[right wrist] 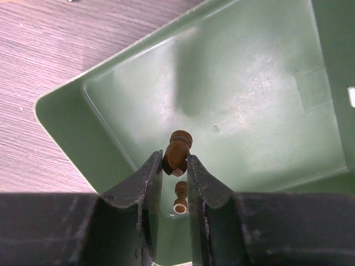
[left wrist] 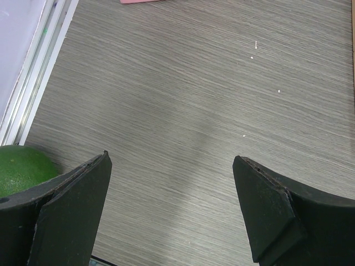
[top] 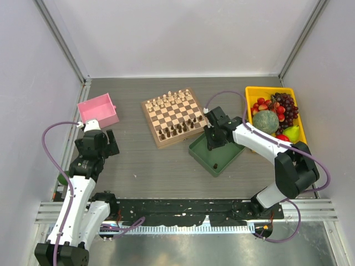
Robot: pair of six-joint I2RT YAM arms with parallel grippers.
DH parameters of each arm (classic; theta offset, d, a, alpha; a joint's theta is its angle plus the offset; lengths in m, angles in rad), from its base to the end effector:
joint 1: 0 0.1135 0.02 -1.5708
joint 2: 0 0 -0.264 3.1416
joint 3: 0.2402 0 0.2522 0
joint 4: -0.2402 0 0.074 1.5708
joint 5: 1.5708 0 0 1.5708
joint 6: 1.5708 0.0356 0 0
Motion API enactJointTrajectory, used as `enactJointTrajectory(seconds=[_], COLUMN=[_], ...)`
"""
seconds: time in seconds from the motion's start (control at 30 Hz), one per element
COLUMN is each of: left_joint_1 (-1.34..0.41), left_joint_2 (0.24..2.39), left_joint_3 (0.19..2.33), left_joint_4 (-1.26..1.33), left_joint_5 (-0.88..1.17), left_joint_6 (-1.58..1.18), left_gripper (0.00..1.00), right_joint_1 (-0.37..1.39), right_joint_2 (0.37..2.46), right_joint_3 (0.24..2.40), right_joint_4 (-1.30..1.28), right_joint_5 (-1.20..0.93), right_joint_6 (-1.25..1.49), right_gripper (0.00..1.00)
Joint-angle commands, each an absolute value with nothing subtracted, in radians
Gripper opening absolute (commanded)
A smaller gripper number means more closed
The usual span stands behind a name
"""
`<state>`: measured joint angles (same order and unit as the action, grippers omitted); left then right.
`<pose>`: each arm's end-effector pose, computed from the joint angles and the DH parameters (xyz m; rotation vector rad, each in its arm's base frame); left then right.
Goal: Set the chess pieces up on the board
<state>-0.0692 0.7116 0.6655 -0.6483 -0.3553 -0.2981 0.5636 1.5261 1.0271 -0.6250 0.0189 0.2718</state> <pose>0.1505 0.0020 0.2658 -0.4378 2.1781 0.2014 0.2534 0.1594 0.2139 -0.3892 2.6887 0.2269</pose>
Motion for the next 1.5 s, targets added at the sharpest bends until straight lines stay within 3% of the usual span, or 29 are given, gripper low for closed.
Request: enactJointTrajectory(seconds=[0.0,0.67,1.47], left_joint_1=[-0.063,-0.063,-0.063], left_joint_2=[0.71,0.707,0.713], left_joint_3=[0.706,0.707,0.71], left_joint_4=[-0.635,-0.632,-0.637], left_joint_5=[-0.353,-0.344,-0.348], left_joint_6=[-0.281,-0.282,-0.282], left_gripper=[0.99,0.99,0.99], right_joint_1=[0.566,0.494,0.466], right_joint_2=[1.496,1.764,1.997], right_joint_3=[1.109,1.514,1.664], right_joint_4=[-0.644,-0.683,-0.695], right_joint_5=[0.058,-0.038,-0.077], right_joint_6=[0.273,0.242,0.244], right_gripper=[0.15,0.15,0.16])
